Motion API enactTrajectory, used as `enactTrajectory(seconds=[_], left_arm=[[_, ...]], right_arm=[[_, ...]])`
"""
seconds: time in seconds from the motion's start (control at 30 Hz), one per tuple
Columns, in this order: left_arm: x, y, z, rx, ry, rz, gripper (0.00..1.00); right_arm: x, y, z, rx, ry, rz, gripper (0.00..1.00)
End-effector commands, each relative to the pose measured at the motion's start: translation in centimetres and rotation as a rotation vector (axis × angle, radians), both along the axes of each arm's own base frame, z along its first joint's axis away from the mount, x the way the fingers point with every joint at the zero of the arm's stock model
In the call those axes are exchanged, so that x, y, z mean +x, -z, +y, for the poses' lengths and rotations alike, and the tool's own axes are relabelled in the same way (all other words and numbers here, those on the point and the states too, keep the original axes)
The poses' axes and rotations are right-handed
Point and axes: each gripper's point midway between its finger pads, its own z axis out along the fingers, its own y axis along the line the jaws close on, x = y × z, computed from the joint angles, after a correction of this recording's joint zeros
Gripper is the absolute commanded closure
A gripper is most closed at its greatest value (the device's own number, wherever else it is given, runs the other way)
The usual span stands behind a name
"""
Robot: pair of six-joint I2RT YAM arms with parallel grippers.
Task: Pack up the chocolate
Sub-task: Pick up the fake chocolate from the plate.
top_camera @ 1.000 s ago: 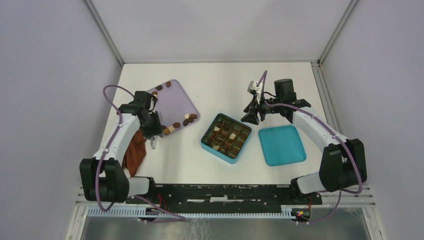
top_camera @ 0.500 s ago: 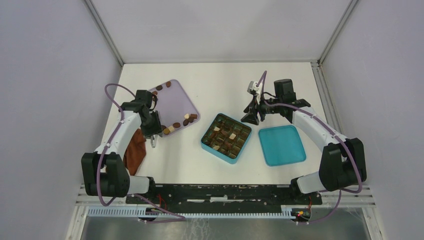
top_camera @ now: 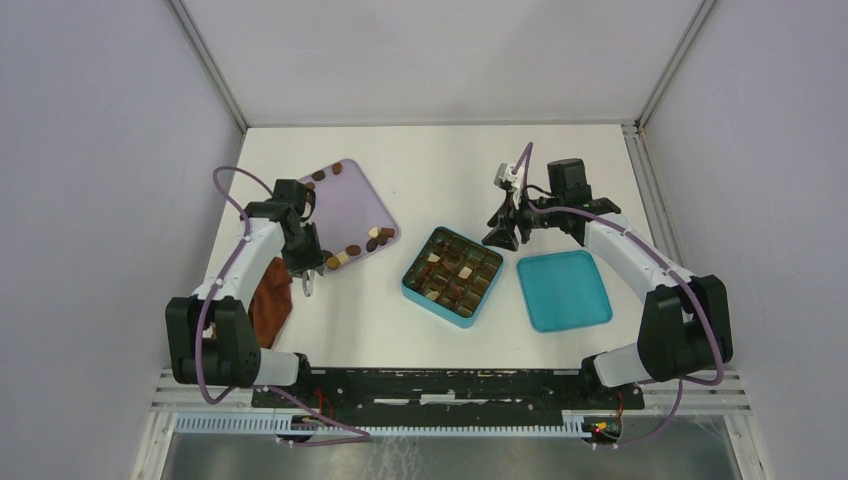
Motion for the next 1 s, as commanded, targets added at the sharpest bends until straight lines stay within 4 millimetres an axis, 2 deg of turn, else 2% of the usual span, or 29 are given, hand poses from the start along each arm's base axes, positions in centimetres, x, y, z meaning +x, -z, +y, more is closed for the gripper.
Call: enactTrajectory(seconds=[0.0, 0.07, 0.13, 0.2, 0.47, 0.73, 0.97], left_arm=[[1.3, -1.4, 0.5, 0.025, 0.029, -0.044, 0.72], [1.3, -1.4, 0.6, 0.031, 0.028, -0.042, 0.80], [1.3, -1.4, 0.5, 0.027, 0.028, -0.044, 0.95], [1.4, -1.6, 0.4, 0.019, 0.025, -0.052, 0.98], [2.2, -3.3, -0.1, -0.013, 0.009, -0.138, 0.98], [2.2, -2.9, -1.1, -0.093, 0.013, -0.179, 0.98], [2.9, -4.7, -4.1, -0.283, 0.039, -0.318, 0.98]], right_arm=[[0.0, -0.4, 0.4, 0.016, -0.023, -0.020, 0.42], [0.0, -0.4, 0.3, 0.016, -0.023, -0.020, 0.42], [0.0, -0.4, 0.4, 0.016, -0.023, -0.020, 0.42], [0.0, -0.3, 0.3, 0.016, -0.021, -0.016, 0.42], [0.1, 0.1, 0.2, 0.008, -0.014, -0.011, 0.42], [0.3, 0.9, 0.2, -0.003, -0.011, 0.000, 0.40], [1.0, 1.9, -0.2, -0.056, -0.013, -0.041, 0.32]])
